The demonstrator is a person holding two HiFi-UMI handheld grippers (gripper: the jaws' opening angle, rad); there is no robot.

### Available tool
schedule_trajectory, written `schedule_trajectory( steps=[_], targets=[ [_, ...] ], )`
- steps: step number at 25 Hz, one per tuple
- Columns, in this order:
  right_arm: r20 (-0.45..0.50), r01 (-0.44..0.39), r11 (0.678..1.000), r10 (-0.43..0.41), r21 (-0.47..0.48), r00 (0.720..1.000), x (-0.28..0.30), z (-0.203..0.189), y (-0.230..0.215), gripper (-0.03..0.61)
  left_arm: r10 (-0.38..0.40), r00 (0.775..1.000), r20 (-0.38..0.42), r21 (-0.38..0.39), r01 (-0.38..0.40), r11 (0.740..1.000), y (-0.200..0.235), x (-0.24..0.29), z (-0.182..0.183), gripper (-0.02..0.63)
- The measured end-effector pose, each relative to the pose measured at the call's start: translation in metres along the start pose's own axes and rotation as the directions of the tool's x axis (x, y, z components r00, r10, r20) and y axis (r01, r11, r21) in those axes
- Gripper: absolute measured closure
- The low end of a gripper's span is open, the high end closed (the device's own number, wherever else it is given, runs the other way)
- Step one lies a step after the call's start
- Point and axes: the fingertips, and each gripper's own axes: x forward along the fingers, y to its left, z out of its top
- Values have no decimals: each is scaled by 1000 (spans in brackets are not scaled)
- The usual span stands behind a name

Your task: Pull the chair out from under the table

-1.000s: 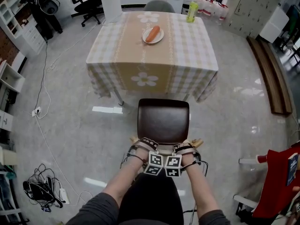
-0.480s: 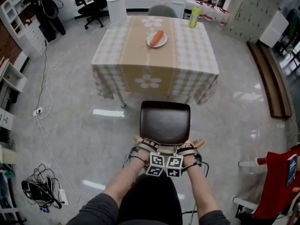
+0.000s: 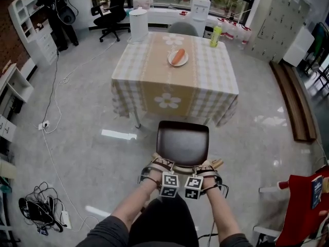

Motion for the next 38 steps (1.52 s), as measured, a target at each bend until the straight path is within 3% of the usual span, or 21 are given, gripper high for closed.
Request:
schedule_trajectory(
  steps=[8, 11, 13, 16, 17, 19, 22, 24, 26, 29, 33, 34, 36, 38],
  targets=[
    [77, -6, 994, -3, 113, 997, -34, 17, 5, 345, 39, 997, 73, -124, -30, 992, -12, -34, 0, 262],
    [178, -5, 971, -39, 240, 983, -53, 37, 7, 345, 63, 990, 128, -226, -33, 974, -20, -48, 2, 264],
    [258, -7, 932, -94, 363, 962, -69, 50, 6, 345, 90, 979, 183, -349, -20, 937, -22, -59, 3, 267],
    [335, -37, 833, -181, 552, 925, -88, 56, 10, 345, 165, 950, 264, -542, 5, 840, -19, -80, 5, 285],
    [369, -72, 779, -211, 623, 905, -96, 56, 10, 345, 200, 937, 286, -591, 9, 806, -16, -88, 6, 293],
    [442, -172, 637, -291, 751, 849, -116, 58, 9, 345, 270, 907, 322, -672, 18, 740, -12, -105, 7, 313],
    [486, -287, 440, -450, 851, 750, -148, 49, 3, 345, 358, 864, 353, -746, 29, 665, -10, -129, 9, 324],
    [501, -368, 341, -547, 865, 671, -172, 41, -4, 345, 414, 835, 362, -773, 21, 635, -5, -146, 12, 333],
    [507, -446, 270, -630, 853, 588, -196, 34, -11, 345, 472, 801, 369, -806, 23, 592, 0, -164, 12, 353],
    [487, -497, 230, -728, 837, 483, -231, 22, -27, 345, 552, 749, 366, -856, 40, 515, 9, -191, 10, 392],
    [462, -509, 245, -812, 825, 358, -272, 4, -45, 348, 643, 689, 334, -901, 35, 432, 27, -222, 13, 489],
    [445, -508, 235, -828, 829, 342, -279, -2, -46, 377, 658, 676, 330, -911, 45, 411, 32, -229, 16, 504],
    [406, -511, 201, -853, 836, 328, -288, -17, -48, 517, 692, 645, 325, -929, 81, 361, 41, -242, 20, 525],
    [393, -526, 183, -862, 830, 321, -293, -28, -45, 531, 727, 604, 326, -942, 141, 306, 50, -256, 26, 578]
  ],
)
